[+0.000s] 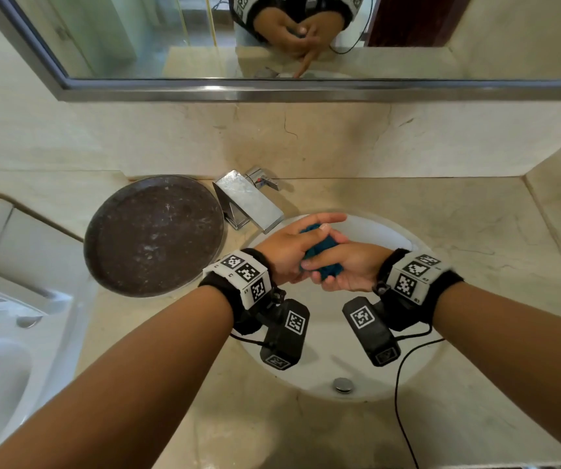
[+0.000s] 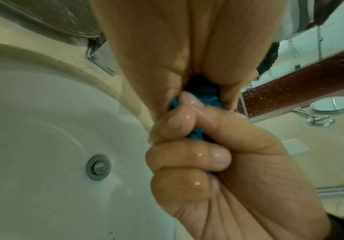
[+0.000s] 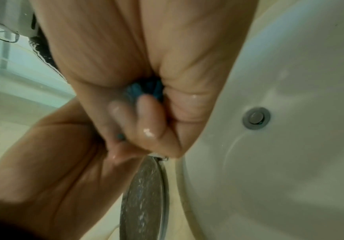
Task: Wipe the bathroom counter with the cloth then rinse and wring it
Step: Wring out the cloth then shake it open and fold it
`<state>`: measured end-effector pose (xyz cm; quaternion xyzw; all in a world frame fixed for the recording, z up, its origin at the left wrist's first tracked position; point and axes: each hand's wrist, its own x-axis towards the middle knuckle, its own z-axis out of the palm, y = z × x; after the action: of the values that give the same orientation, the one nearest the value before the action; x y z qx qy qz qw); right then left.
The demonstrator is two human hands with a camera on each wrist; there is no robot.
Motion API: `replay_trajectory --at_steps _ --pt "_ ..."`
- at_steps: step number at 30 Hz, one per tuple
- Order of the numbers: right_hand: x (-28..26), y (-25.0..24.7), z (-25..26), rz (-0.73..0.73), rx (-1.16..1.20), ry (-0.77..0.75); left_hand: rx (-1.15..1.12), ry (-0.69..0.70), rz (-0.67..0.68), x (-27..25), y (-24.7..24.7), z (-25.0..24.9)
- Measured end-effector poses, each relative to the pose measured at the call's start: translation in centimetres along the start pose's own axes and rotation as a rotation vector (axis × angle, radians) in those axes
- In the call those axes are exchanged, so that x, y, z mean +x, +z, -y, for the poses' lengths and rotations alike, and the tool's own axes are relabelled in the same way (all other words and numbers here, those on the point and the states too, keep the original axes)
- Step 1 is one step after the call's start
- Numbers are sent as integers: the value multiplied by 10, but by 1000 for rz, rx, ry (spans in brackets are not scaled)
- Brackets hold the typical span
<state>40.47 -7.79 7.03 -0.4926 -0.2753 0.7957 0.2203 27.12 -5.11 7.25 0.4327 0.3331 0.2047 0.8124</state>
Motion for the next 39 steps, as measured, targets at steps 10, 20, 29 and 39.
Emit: replay_trajectory --at_steps 10,20,29,39 --pt "14 19 -11 -163 -203 -51 156 36 -312 14 1 3" --pt "23 29 -23 -506 -795 -198 409 -9 -533 22 9 7" --pt "20 32 -20 -444 -1097 -116 602 -21 -596 27 2 14" --pt "23 32 -24 -457 -1163 -108 479 10 -618 26 -4 20"
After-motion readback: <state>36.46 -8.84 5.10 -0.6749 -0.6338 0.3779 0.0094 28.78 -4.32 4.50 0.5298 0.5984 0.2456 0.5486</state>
